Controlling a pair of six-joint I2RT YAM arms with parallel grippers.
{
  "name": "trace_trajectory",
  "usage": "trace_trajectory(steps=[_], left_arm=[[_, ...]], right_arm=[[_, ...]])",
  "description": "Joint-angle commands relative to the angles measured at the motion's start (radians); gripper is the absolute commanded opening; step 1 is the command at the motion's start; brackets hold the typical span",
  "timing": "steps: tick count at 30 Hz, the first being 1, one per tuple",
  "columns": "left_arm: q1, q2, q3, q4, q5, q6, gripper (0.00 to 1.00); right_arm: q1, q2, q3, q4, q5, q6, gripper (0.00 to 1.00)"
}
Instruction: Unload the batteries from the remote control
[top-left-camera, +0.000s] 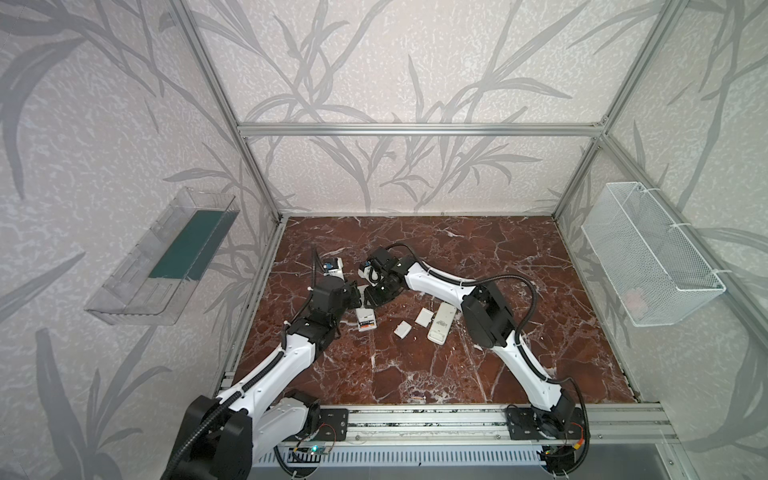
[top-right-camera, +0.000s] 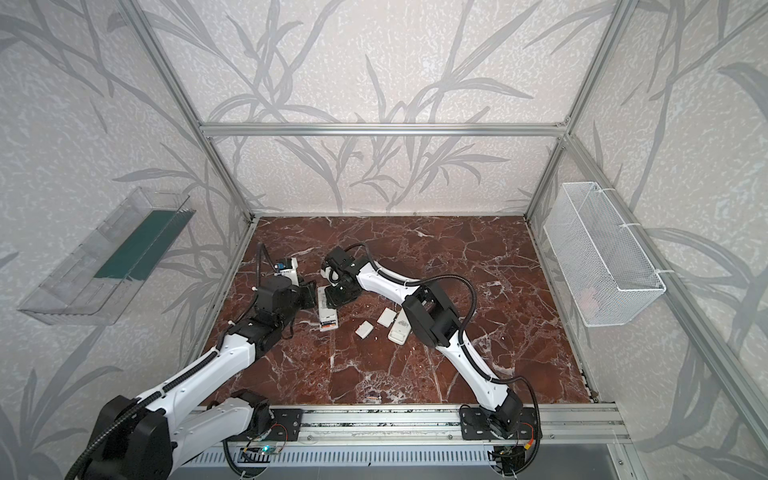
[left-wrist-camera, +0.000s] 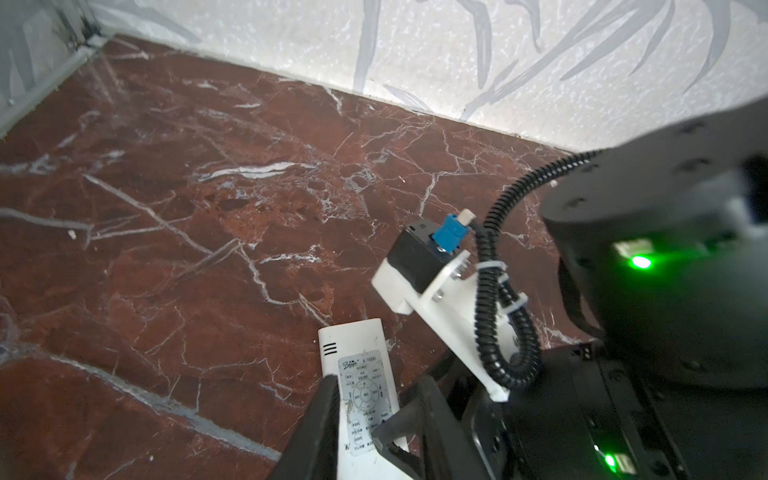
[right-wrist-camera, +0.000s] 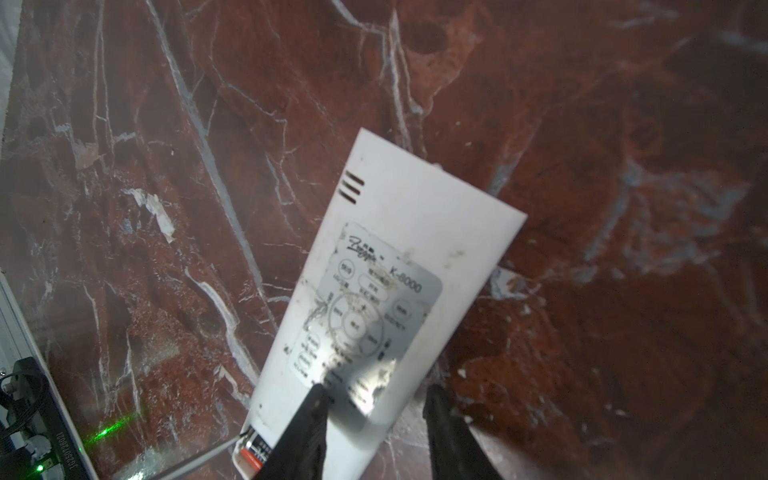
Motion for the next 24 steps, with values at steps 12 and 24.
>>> trace_trajectory(steps=[12,24], left_arm=[[-0.323,-0.212,-0.180,-0.150,-0.416,0.053,0.00],[-0.242,-0.243,-0.190,0.049,-0.344,0.105,0.00]], right_arm=[[0.001,0.052,-0.107,-0.057,0.032,0.017,0.39],[0.002,0.025,-0.145,-0.044,0.039,0.020,0.39]])
